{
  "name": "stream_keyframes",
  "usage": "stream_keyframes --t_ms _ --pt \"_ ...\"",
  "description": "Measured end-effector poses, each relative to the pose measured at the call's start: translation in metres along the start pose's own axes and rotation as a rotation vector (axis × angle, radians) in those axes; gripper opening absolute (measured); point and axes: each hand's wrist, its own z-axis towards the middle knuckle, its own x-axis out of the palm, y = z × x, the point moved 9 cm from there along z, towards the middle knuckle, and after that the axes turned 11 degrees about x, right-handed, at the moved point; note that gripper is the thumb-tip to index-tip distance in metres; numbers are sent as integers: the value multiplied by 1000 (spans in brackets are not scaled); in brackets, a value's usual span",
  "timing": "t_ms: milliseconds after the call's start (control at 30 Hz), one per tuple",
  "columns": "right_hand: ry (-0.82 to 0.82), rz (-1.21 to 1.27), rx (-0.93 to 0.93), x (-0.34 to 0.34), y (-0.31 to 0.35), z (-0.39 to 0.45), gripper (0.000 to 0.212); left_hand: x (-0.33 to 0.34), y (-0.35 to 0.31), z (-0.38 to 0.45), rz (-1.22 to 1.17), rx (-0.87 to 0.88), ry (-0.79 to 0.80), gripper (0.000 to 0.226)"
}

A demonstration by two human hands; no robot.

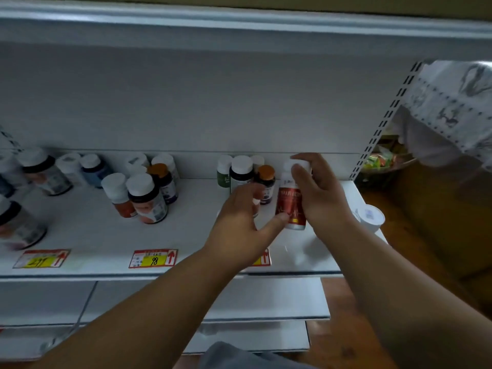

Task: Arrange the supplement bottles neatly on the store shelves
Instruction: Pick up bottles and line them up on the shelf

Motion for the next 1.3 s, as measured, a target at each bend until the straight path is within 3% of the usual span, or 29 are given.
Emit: stream_keyframes --t_ms 167,467,633,833,1133,1300 --pt "266 44 -56 42 31 -35 15 -9 -2 -28 -303 -126 2 60" --pt "634 4 -150 144 37 -122 16 -74 18 -151 -254 -374 -253 68" --pt "800 -28 -227 221 64 -187 19 -140 41 -223 -200 -482 -330 54" --pt "993 -54 -266 336 87 -251 27 -237 81 -292 -205 -519 -443 58" --pt "921 -37 -269 504 122 -315 32 -407 146 -373 -46 -580 -419 53" --pt "893 -120 -280 563 129 -303 33 -451 199 -365 34 -522 -336 61"
